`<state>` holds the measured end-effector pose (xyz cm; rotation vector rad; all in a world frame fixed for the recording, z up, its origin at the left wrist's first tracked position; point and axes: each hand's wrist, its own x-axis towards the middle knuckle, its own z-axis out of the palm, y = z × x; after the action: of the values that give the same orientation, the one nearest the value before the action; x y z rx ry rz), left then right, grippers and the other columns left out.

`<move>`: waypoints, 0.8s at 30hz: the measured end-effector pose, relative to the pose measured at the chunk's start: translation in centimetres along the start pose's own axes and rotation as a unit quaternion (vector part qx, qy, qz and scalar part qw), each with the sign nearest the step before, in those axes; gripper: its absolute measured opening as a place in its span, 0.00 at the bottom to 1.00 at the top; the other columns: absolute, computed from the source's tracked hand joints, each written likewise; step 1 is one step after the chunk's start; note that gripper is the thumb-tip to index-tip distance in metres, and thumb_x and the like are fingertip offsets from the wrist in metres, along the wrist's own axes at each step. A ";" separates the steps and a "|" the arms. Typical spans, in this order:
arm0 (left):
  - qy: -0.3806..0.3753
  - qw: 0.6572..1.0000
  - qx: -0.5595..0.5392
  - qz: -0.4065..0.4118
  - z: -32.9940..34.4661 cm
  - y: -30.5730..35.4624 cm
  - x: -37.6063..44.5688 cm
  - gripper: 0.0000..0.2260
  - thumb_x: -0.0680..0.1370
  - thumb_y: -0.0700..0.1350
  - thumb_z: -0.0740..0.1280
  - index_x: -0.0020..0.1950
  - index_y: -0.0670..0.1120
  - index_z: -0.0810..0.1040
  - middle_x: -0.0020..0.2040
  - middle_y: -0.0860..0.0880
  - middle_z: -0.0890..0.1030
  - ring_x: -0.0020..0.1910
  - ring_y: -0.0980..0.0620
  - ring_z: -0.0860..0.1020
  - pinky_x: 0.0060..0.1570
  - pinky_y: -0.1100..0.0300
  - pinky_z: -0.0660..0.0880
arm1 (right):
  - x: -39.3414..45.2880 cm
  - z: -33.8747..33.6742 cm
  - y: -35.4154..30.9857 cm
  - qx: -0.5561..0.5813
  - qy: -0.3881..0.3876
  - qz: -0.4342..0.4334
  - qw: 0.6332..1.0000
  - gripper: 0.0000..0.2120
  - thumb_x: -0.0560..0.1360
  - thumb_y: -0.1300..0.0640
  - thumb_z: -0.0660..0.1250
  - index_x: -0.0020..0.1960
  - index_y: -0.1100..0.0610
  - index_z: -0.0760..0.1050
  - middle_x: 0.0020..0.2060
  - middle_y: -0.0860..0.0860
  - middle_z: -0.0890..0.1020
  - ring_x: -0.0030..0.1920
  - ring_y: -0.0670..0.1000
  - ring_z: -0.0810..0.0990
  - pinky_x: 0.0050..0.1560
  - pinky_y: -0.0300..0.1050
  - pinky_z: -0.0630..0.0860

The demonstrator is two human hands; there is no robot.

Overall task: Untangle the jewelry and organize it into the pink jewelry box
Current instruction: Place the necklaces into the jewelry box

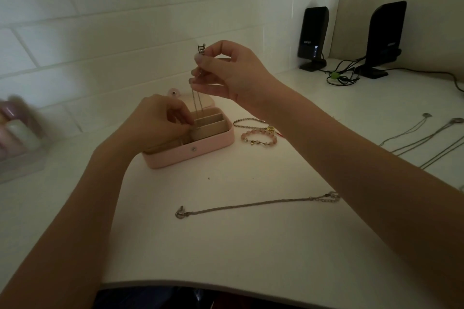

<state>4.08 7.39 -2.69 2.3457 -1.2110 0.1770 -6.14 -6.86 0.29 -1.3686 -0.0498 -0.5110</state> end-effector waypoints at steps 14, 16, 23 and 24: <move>-0.076 0.936 -0.344 0.011 -0.8 0.5 -0.3 0.13 0.65 0.44 0.73 0.49 0.50 0.81 0.42 0.50 0.85 0.44 0.55 0.82 0.48 0.64 0.77 | 0.1 0.0 0.3 0.046 -0.021 0.049 0.998 0.03 0.76 0.65 0.65 0.45 0.63 0.71 0.37 0.58 0.79 0.37 0.54 0.81 0.41 0.44 0.83; -0.033 0.934 -0.357 0.006 -0.8 0.9 -0.4 0.09 0.71 0.39 0.71 0.49 0.49 0.80 0.37 0.50 0.85 0.39 0.55 0.82 0.47 0.65 0.78 | 0.2 -0.9 0.2 -0.027 0.009 0.064 0.998 0.03 0.76 0.62 0.66 0.46 0.61 0.72 0.38 0.56 0.80 0.35 0.51 0.81 0.34 0.42 0.81; -0.002 0.949 -0.315 -0.023 -0.8 0.3 -0.3 0.09 0.71 0.37 0.72 0.42 0.51 0.84 0.43 0.45 0.85 0.45 0.51 0.83 0.53 0.59 0.77 | -0.3 -3.6 1.2 -0.221 0.031 0.178 0.958 0.03 0.75 0.61 0.67 0.47 0.61 0.75 0.38 0.53 0.78 0.33 0.47 0.76 0.30 0.35 0.75; -0.007 0.949 -0.313 -0.024 -0.7 0.5 -0.3 0.09 0.69 0.39 0.73 0.46 0.51 0.83 0.45 0.46 0.85 0.48 0.50 0.82 0.56 0.57 0.76 | -0.3 -3.3 1.2 -0.163 0.017 0.176 0.971 0.03 0.75 0.62 0.67 0.46 0.61 0.74 0.38 0.54 0.78 0.34 0.48 0.77 0.33 0.36 0.78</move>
<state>3.57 7.66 -2.00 1.8135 -1.0214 -0.2154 -6.80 -9.78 -1.59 -1.6451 0.3142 -0.2479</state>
